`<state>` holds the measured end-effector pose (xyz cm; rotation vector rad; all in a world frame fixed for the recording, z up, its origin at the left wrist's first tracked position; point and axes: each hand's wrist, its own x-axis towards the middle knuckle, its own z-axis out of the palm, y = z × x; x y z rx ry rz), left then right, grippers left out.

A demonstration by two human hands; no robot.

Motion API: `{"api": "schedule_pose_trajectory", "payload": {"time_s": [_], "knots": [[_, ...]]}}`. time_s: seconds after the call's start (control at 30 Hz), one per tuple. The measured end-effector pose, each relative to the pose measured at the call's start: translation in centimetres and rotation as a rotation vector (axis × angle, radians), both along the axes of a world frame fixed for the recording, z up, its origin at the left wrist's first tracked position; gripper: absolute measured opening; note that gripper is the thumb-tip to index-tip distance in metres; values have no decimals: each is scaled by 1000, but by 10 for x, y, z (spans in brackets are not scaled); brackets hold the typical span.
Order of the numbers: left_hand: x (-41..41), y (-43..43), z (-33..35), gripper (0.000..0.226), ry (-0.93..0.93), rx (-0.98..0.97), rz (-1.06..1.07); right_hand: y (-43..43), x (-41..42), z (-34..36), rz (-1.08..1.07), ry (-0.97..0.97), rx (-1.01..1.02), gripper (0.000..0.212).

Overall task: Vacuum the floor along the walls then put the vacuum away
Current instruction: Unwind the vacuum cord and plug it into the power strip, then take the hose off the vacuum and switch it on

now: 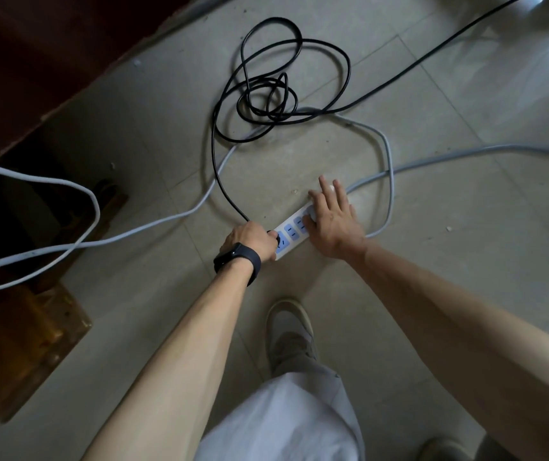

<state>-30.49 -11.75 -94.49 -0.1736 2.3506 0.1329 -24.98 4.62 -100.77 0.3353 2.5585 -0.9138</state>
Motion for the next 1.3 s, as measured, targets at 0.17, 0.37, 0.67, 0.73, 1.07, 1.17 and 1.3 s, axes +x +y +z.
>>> {"api": "schedule_pose_trajectory", "payload": {"time_s": [0.17,0.37,0.67,0.73,1.07,1.17,1.3], "knots": [[10,13,-4,37,114,-86,-89,-1,0,1,1,-7,8,62],[22,21,-18,34,188,-94,-248,-1,0,3,9,-27,8,63],[32,3,-9,23,281,-49,-544,-1,1,5,-5,7,-1,61],[38,-4,-3,24,303,-89,-663,-2,1,6,-4,13,-6,64],[3,-6,-1,28,405,-148,-785,19,14,1,143,105,96,72],[-3,-6,-3,26,387,-144,-782,20,-3,-3,175,106,140,71],[-13,-3,6,21,475,-210,-849,20,-8,-5,172,95,169,70]]}}
